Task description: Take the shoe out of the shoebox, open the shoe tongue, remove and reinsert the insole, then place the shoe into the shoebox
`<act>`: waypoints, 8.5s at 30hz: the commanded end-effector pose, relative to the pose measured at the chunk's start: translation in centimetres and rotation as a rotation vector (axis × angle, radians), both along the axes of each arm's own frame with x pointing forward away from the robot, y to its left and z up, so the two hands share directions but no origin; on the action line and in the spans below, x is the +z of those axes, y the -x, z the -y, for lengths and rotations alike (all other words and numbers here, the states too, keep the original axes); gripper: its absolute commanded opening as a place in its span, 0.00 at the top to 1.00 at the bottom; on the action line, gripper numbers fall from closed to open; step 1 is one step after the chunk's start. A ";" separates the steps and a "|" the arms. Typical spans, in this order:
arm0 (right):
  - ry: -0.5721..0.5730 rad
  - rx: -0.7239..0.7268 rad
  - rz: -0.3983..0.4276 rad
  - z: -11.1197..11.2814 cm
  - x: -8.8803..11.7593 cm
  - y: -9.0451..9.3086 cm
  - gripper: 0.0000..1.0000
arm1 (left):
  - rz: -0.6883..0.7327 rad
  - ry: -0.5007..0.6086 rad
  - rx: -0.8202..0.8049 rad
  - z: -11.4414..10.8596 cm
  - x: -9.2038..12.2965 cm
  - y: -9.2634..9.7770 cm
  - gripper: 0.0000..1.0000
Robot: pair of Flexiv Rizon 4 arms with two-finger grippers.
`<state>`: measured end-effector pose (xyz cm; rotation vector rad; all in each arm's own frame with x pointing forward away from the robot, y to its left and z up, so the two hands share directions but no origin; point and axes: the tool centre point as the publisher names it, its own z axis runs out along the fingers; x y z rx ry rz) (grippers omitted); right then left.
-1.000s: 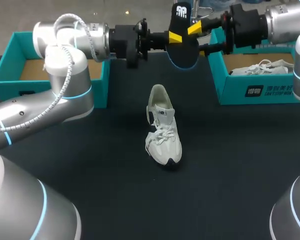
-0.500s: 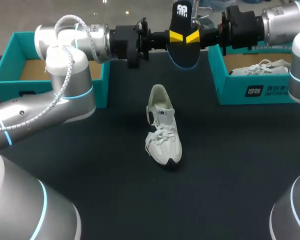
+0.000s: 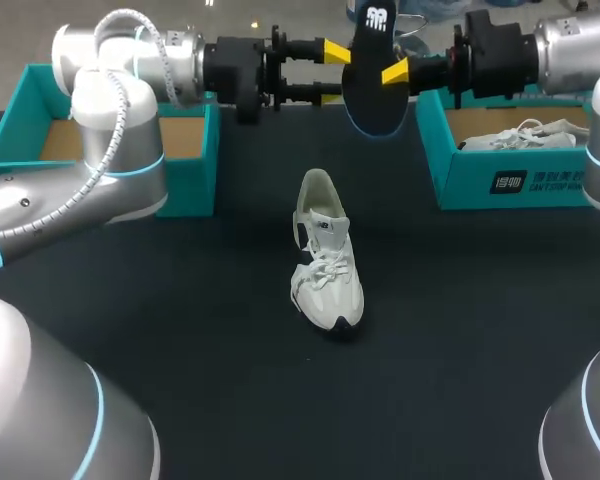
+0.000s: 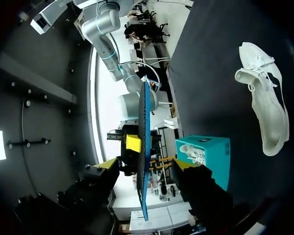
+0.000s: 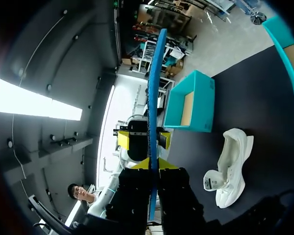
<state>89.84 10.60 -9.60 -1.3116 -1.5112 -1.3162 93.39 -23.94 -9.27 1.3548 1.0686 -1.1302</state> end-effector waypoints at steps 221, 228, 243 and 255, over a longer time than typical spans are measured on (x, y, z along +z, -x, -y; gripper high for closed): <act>0.172 0.063 0.710 -7.9 -19.9 -7.1 1.00 | 0.109 -0.362 -0.174 -14.2 -7.0 -5.1 0.00; 0.167 0.073 0.746 -7.9 -21.3 -6.4 1.00 | 0.109 -0.362 -0.174 -14.2 -7.0 -5.1 0.00; 0.180 0.129 0.744 -7.4 -23.6 -4.5 1.00 | 0.109 -0.362 -0.174 -14.2 -7.0 -5.1 0.00; 0.214 0.170 0.677 -7.4 -24.8 -2.2 1.00 | 0.109 -0.362 -0.174 -14.2 -7.0 -5.1 0.00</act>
